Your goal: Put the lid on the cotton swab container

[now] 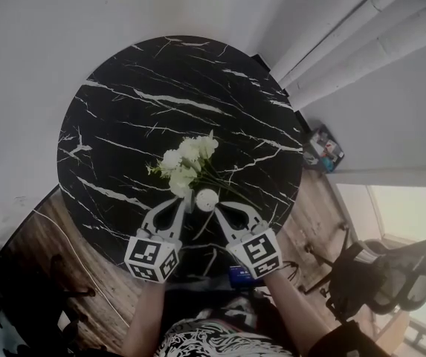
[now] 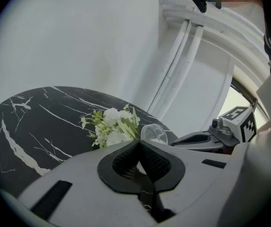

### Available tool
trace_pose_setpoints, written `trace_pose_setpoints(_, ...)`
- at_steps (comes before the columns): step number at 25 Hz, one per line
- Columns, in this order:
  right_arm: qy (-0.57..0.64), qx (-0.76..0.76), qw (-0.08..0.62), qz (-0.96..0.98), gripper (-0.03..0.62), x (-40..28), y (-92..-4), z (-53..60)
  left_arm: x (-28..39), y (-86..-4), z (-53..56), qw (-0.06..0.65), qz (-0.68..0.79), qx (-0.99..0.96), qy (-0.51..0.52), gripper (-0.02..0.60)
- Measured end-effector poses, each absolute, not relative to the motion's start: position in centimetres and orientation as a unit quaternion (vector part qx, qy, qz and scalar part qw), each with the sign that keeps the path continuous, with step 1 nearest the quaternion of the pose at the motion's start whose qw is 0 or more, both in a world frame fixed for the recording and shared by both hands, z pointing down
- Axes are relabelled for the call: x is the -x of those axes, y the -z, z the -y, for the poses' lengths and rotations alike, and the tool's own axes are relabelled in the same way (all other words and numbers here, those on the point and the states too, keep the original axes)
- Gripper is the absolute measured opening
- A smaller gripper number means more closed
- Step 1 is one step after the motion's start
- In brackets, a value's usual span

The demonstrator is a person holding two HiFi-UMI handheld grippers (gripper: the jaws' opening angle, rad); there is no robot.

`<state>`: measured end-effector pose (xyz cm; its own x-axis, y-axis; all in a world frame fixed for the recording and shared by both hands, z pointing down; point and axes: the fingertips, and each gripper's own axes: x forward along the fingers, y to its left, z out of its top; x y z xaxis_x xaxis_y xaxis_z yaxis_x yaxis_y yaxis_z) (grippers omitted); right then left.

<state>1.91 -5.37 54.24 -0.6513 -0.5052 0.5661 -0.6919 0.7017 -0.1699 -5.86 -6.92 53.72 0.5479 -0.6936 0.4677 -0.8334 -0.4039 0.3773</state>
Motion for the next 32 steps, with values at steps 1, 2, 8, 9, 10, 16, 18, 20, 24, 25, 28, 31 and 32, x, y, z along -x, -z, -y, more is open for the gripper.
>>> trace_pose_setpoints(1,-0.189,-0.337,0.246,0.889,0.018,-1.9,-54.2,5.4,5.8,-53.7,6.9,0.294,0.460,-0.830,-0.119,0.014)
trace_pose_setpoints(2,-0.190,-0.337,0.244,0.889,0.018,-1.9,-54.2,5.4,5.7,-53.7,6.9,0.294,0.459,-0.830,-0.119,0.014)
trace_pose_setpoints(8,-0.193,-0.336,0.242,0.889,0.018,-2.0,-54.2,5.4,5.1,-53.6,7.0,0.281,0.453,-0.836,-0.132,0.014)
trace_pose_setpoints(9,-0.193,-0.335,0.242,0.890,0.018,-2.0,-54.2,5.4,5.0,-53.5,7.1,0.281,0.451,-0.837,-0.133,0.014)
trace_pose_setpoints(10,-0.193,-0.335,0.243,0.890,0.018,-2.0,-54.2,5.4,4.9,-53.5,7.1,0.281,0.451,-0.837,-0.132,0.014)
trace_pose_setpoints(16,-0.195,-0.332,0.241,0.891,0.018,-2.0,-54.2,5.4,4.6,-53.5,7.2,0.282,0.449,-0.838,-0.130,0.014)
trace_pose_setpoints(18,-0.195,-0.333,0.240,0.891,0.018,-2.0,-54.2,5.4,4.6,-53.6,7.3,0.284,0.449,-0.837,-0.129,0.014)
trace_pose_setpoints(20,-0.196,-0.333,0.239,0.891,0.018,-1.9,-54.2,5.4,4.6,-53.6,7.3,0.285,0.449,-0.837,-0.128,0.014)
trace_pose_setpoints(24,-0.196,-0.335,0.238,0.890,0.018,-2.0,-54.2,5.4,4.2,-53.5,7.4,0.283,0.443,-0.841,-0.126,0.014)
trace_pose_setpoints(25,-0.196,-0.335,0.238,0.890,0.018,-1.9,-54.2,5.4,4.1,-53.5,7.4,0.283,0.443,-0.842,-0.126,0.014)
trace_pose_setpoints(28,-0.197,-0.335,0.236,0.891,0.018,-1.9,-54.2,5.4,4.1,-53.5,7.4,0.284,0.442,-0.842,-0.125,0.014)
trace_pose_setpoints(31,-0.199,-0.335,0.235,0.890,0.018,-1.9,-54.2,5.4,3.9,-53.6,7.5,0.288,0.441,-0.842,-0.121,0.014)
trace_pose_setpoints(32,-0.198,-0.336,0.236,0.890,0.018,-1.9,-54.2,5.4,3.8,-53.5,7.5,0.288,0.440,-0.842,-0.120,0.014)
